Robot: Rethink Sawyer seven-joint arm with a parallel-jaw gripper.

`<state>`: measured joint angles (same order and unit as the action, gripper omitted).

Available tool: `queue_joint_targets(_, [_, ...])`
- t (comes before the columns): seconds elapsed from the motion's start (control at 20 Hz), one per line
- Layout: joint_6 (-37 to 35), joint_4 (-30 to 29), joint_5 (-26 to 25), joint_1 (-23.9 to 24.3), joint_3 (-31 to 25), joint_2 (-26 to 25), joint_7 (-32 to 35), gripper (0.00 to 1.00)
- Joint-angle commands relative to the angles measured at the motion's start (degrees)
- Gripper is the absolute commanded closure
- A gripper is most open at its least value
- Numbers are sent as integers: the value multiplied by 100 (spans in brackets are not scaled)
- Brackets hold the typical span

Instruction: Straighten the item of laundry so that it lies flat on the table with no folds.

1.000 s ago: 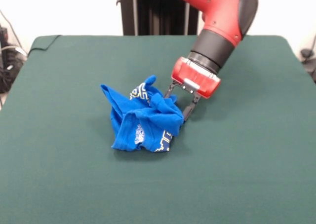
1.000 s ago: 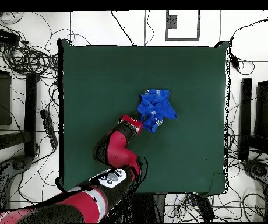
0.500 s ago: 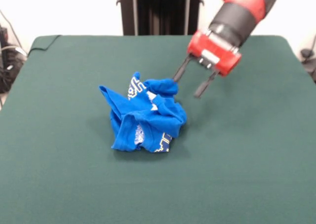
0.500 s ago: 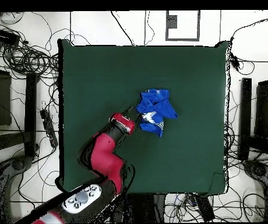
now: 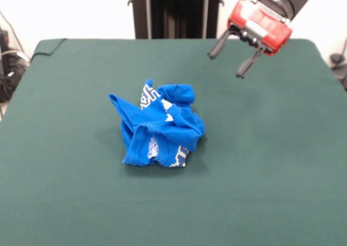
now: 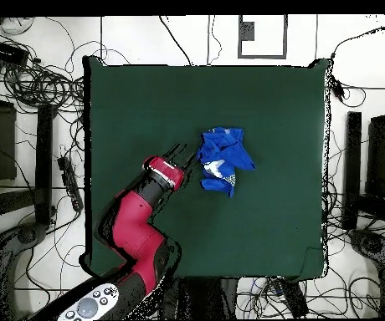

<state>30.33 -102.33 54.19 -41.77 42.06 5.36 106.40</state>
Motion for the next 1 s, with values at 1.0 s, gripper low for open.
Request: queue_joint_targets(1.0, [-569,61,587,278,-18,-1281,227,0])
